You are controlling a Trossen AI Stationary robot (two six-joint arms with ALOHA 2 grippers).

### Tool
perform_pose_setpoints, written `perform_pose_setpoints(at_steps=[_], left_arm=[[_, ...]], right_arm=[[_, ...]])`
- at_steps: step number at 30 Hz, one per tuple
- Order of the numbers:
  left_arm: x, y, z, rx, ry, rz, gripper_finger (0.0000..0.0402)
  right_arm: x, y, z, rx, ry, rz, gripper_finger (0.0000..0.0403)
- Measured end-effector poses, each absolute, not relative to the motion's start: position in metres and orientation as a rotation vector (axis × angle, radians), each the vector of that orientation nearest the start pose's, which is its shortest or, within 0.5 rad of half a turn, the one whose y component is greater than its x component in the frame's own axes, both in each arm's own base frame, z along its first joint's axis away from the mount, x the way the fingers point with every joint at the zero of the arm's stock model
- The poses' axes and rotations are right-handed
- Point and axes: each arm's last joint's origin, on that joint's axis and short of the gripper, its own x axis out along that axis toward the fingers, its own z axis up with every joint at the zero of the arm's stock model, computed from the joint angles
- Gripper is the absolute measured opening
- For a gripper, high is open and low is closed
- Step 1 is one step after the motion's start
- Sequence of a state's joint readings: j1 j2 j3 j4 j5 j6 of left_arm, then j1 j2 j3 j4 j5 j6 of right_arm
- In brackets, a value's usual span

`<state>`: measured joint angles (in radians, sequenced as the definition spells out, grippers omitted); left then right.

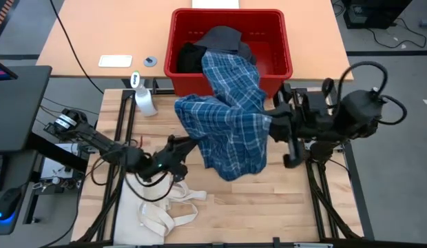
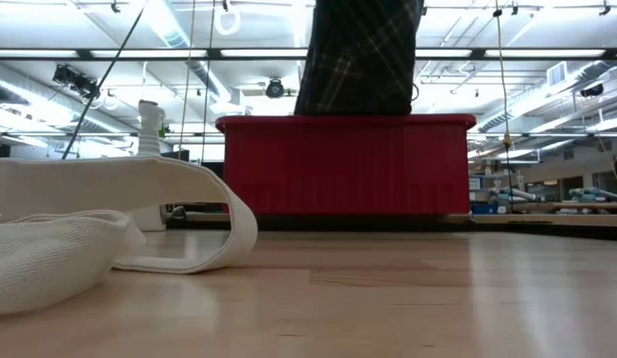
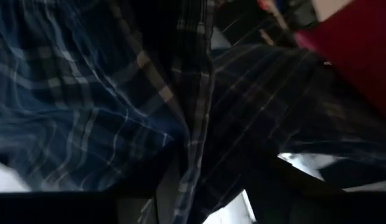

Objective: Fold Laundry from Bin
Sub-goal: Fold the blue pants

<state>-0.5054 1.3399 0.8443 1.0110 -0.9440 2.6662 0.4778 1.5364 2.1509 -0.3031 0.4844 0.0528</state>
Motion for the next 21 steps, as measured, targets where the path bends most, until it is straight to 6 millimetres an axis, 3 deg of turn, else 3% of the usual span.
perform_pose_setpoints(at_steps=[8,21], left_arm=[[0.245,-0.135,0.344,2.355,0.123,0.598,0.0167],[0.259,-0.107,0.344,2.43,0.228,0.644,0.0166]], right_arm=[[0.234,0.124,0.589,0.186,-0.302,0.061,0.001],[0.254,0.13,0.586,0.217,-0.361,0.016,0.0016]])
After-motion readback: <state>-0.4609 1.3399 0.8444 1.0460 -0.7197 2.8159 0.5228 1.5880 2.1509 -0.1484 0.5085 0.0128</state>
